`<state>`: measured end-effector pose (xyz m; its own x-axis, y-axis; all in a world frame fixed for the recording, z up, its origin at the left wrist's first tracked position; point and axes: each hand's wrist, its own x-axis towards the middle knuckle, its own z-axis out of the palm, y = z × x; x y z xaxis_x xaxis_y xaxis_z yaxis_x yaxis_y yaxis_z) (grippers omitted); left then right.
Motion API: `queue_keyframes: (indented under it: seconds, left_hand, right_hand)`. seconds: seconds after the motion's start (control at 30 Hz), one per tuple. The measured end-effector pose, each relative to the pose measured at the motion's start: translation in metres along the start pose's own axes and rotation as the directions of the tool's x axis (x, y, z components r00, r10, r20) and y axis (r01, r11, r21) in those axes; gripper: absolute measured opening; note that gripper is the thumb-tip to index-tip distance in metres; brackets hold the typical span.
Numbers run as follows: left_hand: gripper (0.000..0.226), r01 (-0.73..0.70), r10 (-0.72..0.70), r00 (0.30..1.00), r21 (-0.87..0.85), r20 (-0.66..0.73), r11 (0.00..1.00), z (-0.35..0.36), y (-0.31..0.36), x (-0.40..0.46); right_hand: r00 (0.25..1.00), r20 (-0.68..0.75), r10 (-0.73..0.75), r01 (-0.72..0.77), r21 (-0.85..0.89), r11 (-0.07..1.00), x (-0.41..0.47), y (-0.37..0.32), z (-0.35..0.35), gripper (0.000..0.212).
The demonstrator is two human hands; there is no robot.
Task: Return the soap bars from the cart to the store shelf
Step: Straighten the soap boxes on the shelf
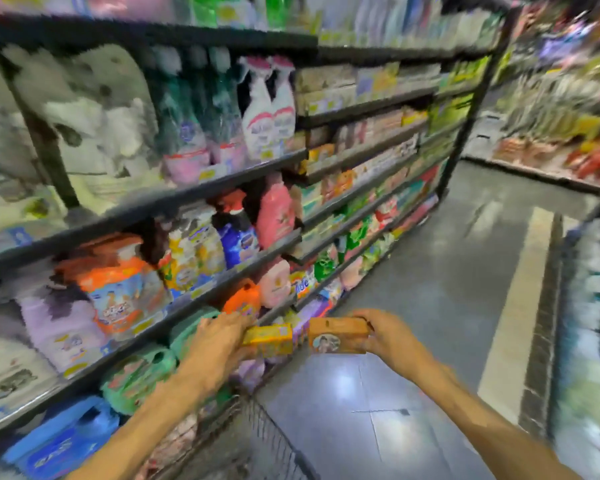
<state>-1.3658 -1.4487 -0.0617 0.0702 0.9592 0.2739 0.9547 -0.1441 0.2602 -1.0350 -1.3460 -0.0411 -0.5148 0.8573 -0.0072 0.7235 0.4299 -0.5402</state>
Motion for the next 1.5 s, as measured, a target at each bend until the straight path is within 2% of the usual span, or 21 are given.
queue_keyframes:
  seconds: [0.07, 0.3, 0.47, 0.63, 0.9, 1.13, 1.37, 1.5]
  left_hand:
    - [0.026, -0.069, 0.069, 0.997, 0.001, -0.027, 0.998, -0.001, 0.037, 0.045]
    - [0.050, -0.236, 0.236, 0.972, -0.019, -0.019, 0.971, 0.034, 0.159, 0.201]
    - [0.041, -0.262, 0.261, 0.965, -0.042, -0.021, 0.964, 0.056, 0.234, 0.294]
    - [0.033, -0.241, 0.241, 0.970, -0.032, -0.021, 0.970, 0.069, 0.265, 0.373]
    - [0.031, -0.170, 0.169, 0.980, -0.003, -0.103, 0.985, 0.088, 0.221, 0.499]
    - [0.038, -0.034, 0.044, 0.982, 0.059, -0.183, 0.998, 0.080, 0.147, 0.579]
    - [0.038, 0.200, -0.171, 0.953, 0.094, -0.251, 0.975, 0.066, 0.087, 0.612]
    - [0.040, 0.388, -0.348, 0.880, 0.067, -0.324, 0.919, 0.063, 0.067, 0.629]
  right_hand:
    - [0.998, -0.062, 0.003, -0.004, -0.011, 1.000, -0.003, 0.033, -0.042, 0.035]
    - [0.981, -0.183, 0.070, -0.075, -0.020, 0.997, 0.000, 0.157, -0.172, 0.035]
    - [0.963, -0.232, 0.139, -0.147, -0.018, 0.989, 0.011, 0.234, -0.249, 0.039]
    - [0.952, -0.265, 0.152, -0.165, -0.028, 0.986, 0.047, 0.284, -0.304, 0.040]
    - [0.953, -0.284, 0.107, -0.082, 0.099, 0.992, 0.187, 0.334, -0.340, 0.048]
    - [0.976, -0.218, -0.001, 0.003, 0.009, 1.000, 0.357, 0.327, -0.350, 0.055]
    - [0.971, -0.129, -0.203, 0.214, 0.074, 0.974, 0.495, 0.299, -0.338, 0.049]
    - [0.944, -0.062, -0.325, 0.330, 0.092, 0.940, 0.564, 0.288, -0.327, 0.052]
